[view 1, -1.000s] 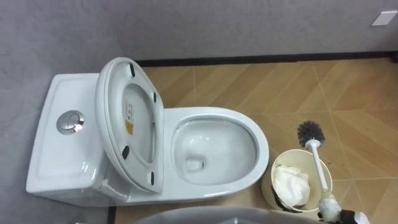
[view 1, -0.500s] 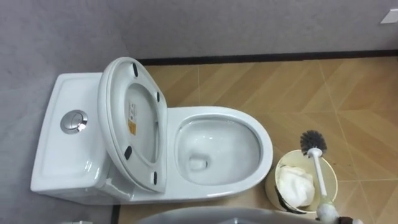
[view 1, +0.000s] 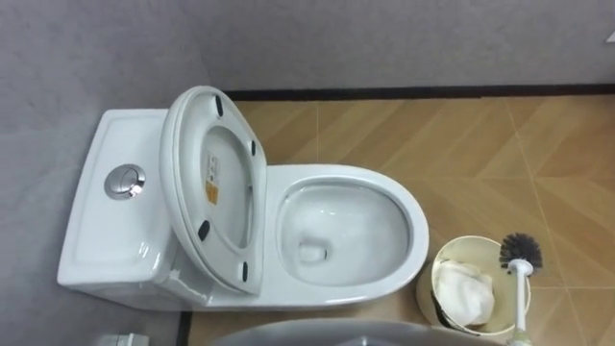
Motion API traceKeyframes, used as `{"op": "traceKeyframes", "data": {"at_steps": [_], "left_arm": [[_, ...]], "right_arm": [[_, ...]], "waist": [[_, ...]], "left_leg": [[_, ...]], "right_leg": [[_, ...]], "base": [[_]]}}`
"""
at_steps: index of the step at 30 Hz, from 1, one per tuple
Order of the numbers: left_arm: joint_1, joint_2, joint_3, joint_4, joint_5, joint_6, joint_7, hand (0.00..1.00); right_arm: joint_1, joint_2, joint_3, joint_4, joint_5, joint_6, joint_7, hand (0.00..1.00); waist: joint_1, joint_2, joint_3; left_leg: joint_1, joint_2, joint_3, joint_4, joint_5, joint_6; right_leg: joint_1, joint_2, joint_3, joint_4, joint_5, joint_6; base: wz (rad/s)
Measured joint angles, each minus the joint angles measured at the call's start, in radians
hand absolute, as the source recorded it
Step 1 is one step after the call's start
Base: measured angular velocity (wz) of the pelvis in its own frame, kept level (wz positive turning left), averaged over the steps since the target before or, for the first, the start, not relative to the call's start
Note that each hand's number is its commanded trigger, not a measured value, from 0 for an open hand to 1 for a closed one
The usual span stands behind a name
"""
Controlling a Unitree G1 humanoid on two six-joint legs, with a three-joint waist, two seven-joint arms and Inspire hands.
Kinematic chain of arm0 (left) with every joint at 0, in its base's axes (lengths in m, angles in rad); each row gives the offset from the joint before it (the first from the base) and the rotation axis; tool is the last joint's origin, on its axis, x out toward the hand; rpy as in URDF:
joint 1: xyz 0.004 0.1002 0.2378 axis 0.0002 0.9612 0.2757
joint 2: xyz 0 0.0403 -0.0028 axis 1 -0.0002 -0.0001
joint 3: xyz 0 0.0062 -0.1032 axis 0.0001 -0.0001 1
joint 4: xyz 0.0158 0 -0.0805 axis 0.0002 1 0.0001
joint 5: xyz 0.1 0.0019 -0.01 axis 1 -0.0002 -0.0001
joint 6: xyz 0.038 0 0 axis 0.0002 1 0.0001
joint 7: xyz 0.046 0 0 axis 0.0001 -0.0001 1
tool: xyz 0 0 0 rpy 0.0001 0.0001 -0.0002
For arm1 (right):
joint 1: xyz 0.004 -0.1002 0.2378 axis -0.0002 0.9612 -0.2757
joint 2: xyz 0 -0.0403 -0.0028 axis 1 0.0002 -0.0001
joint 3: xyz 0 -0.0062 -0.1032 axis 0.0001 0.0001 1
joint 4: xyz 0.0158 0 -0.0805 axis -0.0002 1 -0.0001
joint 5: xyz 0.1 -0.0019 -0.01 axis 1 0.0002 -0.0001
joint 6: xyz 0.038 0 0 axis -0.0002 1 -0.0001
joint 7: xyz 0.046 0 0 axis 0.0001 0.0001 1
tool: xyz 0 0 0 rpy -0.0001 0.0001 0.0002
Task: Brush toilet
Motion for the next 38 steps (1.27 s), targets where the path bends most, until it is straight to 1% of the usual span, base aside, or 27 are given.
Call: {"op": "traceKeyframes", "data": {"at_steps": [4, 12, 14, 17, 18, 19, 23, 27, 32, 35, 38], "left_arm": [[0.0, 0.0, 0.0, -0.001, 0.017, 0.0, -0.002, 0.0], [0.0, 0.0, 0.0, -0.001, 0.017, 0.001, -0.002, 0.0], [0.0, 0.0, 0.0, -0.001, 0.019, 0.004, -0.003, 0.0], [0.0, -0.003, 0.0, 0.004, 0.019, 0.01, -0.004, 0.0], [0.001, -0.005, 0.0, 0.004, 0.017, 0.012, -0.006, 0.0], [0.003, -0.006, 0.0, 0.003, 0.017, 0.013, -0.014, 0.0], [0.006, -0.009, 0.0, 0.002, 0.017, 0.019, -0.019, 0.0], [0.007, -0.009, 0.0, 0.001, 0.018, 0.028, -0.024, 0.0], [0.003, -0.01, 0.0, 0.001, 0.02, 0.033, -0.037, 0.0], [-0.009, -0.01, 0.001, 0.002, 0.028, 0.034, -0.033, 0.0], [-0.018, -0.019, 0.001, 0.002, 0.03, 0.034, -0.024, 0.0]], "right_arm": [[0.002, 0.0, -0.02, 0.004, 0.02, 0.0, 0.006, 0.0], [-0.001, -0.001, -0.026, 0.008, 0.025, 0.0, 0.017, 0.0], [-0.001, -0.002, -0.026, 0.012, 0.022, 0.001, 0.023, 0.0], [-0.002, -0.005, -0.02, 0.024, 0.021, 0.002, 0.059, 0.0], [-0.002, -0.005, -0.017, 0.031, 0.022, 0.005, 0.076, 0.0], [-0.002, -0.005, -0.015, 0.035, 0.021, 0.018, 0.095, 0.0], [-0.001, -0.005, -0.008, 0.042, 0.021, 0.045, 0.147, 0.0], [0.003, -0.004, 0.011, 0.054, 0.021, 0.064, 0.196, 0.0], [-0.001, -0.001, 0.036, 0.074, 0.02, 0.067, 0.247, 0.0], [-0.001, 0.002, 0.073, 0.083, -0.007, 0.068, 0.275, 0.0], [-0.003, 0.007, 0.095, 0.087, -0.044, 0.082, 0.295, 0.0]], "waist": [[-0.001, 0.0, 0.0002], [-0.003, 0.0, 0.0002], [-0.001, -0.004, -0.0026], [0.002, -0.007, -0.0026], [0.003, -0.01, -0.0034], [0.005, -0.012, -0.0042], [0.011, -0.018, -0.0041], [0.009, -0.025, -0.0008], [0.016, -0.03, 0.0011], [0.021, -0.03, 0.0012], [0.023, -0.03, 0.0013]], "left_leg": [[0.0, 0.0, 0.0, 0.0, 0.0, 0.0], [0.005, -0.001, 0.001, 0.0, 0.0, 0.0], [0.006, -0.002, 0.0, 0.0, 0.0, 0.0], [0.009, -0.002, 0.001, 0.0, 0.0, 0.0], [0.01, -0.002, 0.002, -0.001, 0.0, 0.0], [0.01, -0.002, 0.002, -0.001, 0.0, 0.0], [0.009, -0.002, 0.003, 0.0, 0.0, 0.0], [0.007, -0.005, -0.002, 0.001, 0.0, 0.0], [0.017, -0.008, -0.004, 0.001, 0.0, 0.0], [0.017, -0.008, -0.004, 0.001, 0.0, 0.0], [0.017, -0.008, -0.005, 0.001, 0.0, 0.0]], "right_leg": [[0.0, 0.001, 0.003, -0.001, 0.0, 0.0], [0.0, 0.001, 0.003, -0.001, 0.0, 0.0], [0.001, 0.001, 0.004, -0.001, 0.0, 0.0], [0.003, 0.001, 0.005, -0.001, -0.001, 0.0], [0.003, 0.001, 0.006, -0.001, -0.001, 0.0], [0.003, 0.001, 0.007, 0.0, -0.002, 0.0], [0.001, -0.001, 0.005, 0.001, -0.006, 0.001], [0.004, -0.006, -0.007, 0.001, -0.007, 0.003], [0.015, -0.01, -0.009, -0.003, -0.008, 0.004], [0.015, -0.01, -0.011, -0.003, -0.008, 0.004], [0.015, -0.01, -0.011, -0.003, -0.009, 0.004]], "base": [[0.0], [0.0], [0.0], [0.0], [0.0], [0.0], [0.01], [0.04], [0.01], [0.0], [0.0]]}}
